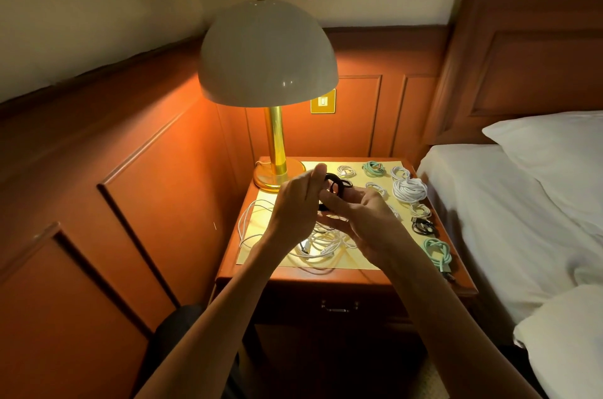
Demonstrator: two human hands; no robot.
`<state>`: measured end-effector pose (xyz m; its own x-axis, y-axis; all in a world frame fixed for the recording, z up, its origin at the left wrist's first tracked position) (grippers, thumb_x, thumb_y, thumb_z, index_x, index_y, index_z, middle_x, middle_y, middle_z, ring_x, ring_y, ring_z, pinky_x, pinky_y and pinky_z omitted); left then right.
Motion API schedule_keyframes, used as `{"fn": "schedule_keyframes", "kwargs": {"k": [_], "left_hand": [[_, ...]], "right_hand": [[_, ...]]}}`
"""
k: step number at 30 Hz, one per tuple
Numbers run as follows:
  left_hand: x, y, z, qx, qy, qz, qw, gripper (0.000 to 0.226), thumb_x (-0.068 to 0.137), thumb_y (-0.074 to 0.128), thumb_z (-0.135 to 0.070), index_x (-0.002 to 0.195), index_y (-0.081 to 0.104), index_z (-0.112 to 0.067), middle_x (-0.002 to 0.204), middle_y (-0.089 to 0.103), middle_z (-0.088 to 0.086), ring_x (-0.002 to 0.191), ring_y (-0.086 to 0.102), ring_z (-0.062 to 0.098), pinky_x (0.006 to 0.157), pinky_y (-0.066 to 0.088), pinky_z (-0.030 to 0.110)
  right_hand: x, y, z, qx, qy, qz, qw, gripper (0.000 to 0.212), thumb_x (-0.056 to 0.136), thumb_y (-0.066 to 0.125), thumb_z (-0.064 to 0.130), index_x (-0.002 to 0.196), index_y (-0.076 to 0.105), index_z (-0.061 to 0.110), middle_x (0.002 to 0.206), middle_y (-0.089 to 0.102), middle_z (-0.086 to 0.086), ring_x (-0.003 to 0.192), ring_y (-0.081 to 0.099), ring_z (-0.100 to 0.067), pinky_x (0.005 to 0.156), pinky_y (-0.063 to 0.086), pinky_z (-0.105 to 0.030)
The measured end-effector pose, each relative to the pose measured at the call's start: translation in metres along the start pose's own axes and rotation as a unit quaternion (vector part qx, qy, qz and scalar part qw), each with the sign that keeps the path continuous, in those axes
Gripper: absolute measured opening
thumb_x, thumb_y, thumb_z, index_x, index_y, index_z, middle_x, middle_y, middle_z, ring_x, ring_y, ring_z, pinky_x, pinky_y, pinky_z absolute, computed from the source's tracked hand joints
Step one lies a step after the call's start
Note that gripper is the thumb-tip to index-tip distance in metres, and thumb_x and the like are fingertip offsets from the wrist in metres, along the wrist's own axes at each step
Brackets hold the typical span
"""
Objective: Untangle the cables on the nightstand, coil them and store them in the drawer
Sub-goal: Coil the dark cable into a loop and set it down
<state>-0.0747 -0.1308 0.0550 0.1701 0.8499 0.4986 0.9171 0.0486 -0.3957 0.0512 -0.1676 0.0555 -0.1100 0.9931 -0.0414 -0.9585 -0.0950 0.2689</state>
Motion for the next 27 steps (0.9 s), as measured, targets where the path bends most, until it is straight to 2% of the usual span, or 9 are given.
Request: {"fn": "schedule_keyframes", "kwargs": {"k": [2, 5, 9, 11, 15, 19, 22, 24, 27], "left_hand": [[0.000, -0.002, 0.003, 0.032, 0.012, -0.009, 0.999, 0.040, 0.107, 0.037, -0.033, 0.070, 0.051, -0.025, 0.059, 0.051, -0.010, 0.051, 0.050, 0.006, 0.049, 0.037, 0.019], [0.003, -0.002, 0.009, 0.096, 0.024, -0.057, 0.993, 0.046, 0.108, 0.035, -0.033, 0.075, 0.058, -0.009, 0.062, 0.057, 0.004, 0.052, 0.052, 0.013, 0.047, 0.040, 0.029], [0.021, -0.005, 0.014, 0.031, -0.102, -0.062, 0.992, 0.058, 0.108, 0.030, -0.037, 0.080, 0.060, 0.004, 0.070, 0.056, 0.012, 0.064, 0.050, 0.022, 0.061, 0.045, 0.026], [0.025, -0.003, 0.018, -0.098, -0.196, -0.052, 0.974, 0.055, 0.108, 0.031, -0.041, 0.084, 0.058, 0.000, 0.080, 0.055, 0.014, 0.075, 0.051, 0.026, 0.069, 0.047, 0.034], [0.021, 0.008, 0.017, -0.292, -0.362, -0.056, 0.884, 0.037, 0.105, 0.044, -0.042, 0.088, 0.055, -0.011, 0.081, 0.053, 0.006, 0.072, 0.049, 0.017, 0.060, 0.041, 0.027], [0.026, 0.011, 0.020, -0.354, -0.445, -0.039, 0.822, 0.034, 0.100, 0.056, -0.038, 0.083, 0.058, -0.008, 0.072, 0.053, 0.007, 0.062, 0.048, 0.017, 0.049, 0.042, 0.026], [0.024, 0.015, 0.024, -0.368, -0.447, 0.004, 0.815, 0.035, 0.100, 0.055, -0.038, 0.077, 0.055, -0.012, 0.071, 0.050, 0.006, 0.058, 0.046, 0.016, 0.042, 0.039, 0.024], [0.021, 0.017, 0.026, -0.359, -0.435, 0.025, 0.825, 0.039, 0.103, 0.050, -0.039, 0.071, 0.052, -0.016, 0.066, 0.050, 0.003, 0.056, 0.044, 0.014, 0.044, 0.036, 0.024], [0.018, 0.016, 0.021, -0.378, -0.412, 0.040, 0.828, 0.042, 0.107, 0.040, -0.038, 0.072, 0.047, -0.016, 0.053, 0.043, -0.004, 0.046, 0.036, 0.008, 0.039, 0.028, 0.018]], "right_hand": [[-0.001, -0.006, 0.002, -0.094, -0.027, -0.029, 0.995, 0.025, 0.088, 0.072, 0.011, 0.110, 0.068, -0.001, 0.094, 0.077, -0.014, 0.086, 0.075, -0.028, 0.083, 0.061, -0.041], [-0.004, -0.007, 0.000, -0.223, -0.042, -0.050, 0.973, 0.020, 0.096, 0.065, 0.015, 0.111, 0.070, 0.003, 0.086, 0.077, -0.009, 0.069, 0.075, -0.026, 0.070, 0.063, -0.040], [-0.019, 0.016, -0.008, -0.392, -0.128, -0.050, 0.910, 0.023, 0.103, 0.053, 0.020, 0.089, 0.070, 0.013, 0.075, 0.074, -0.001, 0.055, 0.071, -0.014, 0.062, 0.060, -0.033], [-0.023, 0.021, -0.008, -0.380, -0.124, -0.023, 0.916, 0.026, 0.103, 0.051, 0.019, 0.088, 0.069, 0.010, 0.074, 0.074, -0.003, 0.054, 0.071, -0.016, 0.062, 0.061, -0.035], [-0.026, 0.018, -0.005, -0.313, -0.062, 0.037, 0.947, 0.026, 0.104, 0.048, 0.016, 0.091, 0.069, 0.010, 0.078, 0.075, -0.006, 0.061, 0.073, -0.025, 0.065, 0.063, -0.040], [-0.036, 0.017, -0.007, -0.260, -0.037, 0.054, 0.963, 0.025, 0.105, 0.046, 0.015, 0.095, 0.067, 0.007, 0.084, 0.075, -0.007, 0.060, 0.072, -0.024, 0.063, 0.061, -0.035], [-0.039, 0.010, -0.009, -0.270, -0.038, 0.036, 0.962, 0.024, 0.104, 0.047, 0.015, 0.093, 0.068, 0.007, 0.084, 0.075, -0.006, 0.061, 0.072, -0.025, 0.068, 0.062, -0.041], [-0.036, 0.003, -0.013, -0.377, -0.079, -0.001, 0.923, 0.021, 0.103, 0.051, 0.016, 0.097, 0.071, 0.011, 0.088, 0.073, -0.002, 0.072, 0.070, -0.022, 0.076, 0.061, -0.043], [-0.028, -0.010, -0.018, -0.608, -0.171, -0.103, 0.769, 0.020, 0.098, 0.062, 0.024, 0.112, 0.073, 0.014, 0.100, 0.050, 0.000, 0.092, 0.051, -0.016, 0.082, 0.051, -0.033]]}}
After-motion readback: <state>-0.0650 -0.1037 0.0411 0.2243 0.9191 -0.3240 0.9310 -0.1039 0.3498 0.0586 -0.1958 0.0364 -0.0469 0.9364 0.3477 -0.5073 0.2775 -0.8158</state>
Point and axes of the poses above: each hand's wrist, its own x-axis towards the middle knuckle, its own y-axis out of the palm, z = x × y, the point moved 2 cm from there along x, towards the middle knuckle
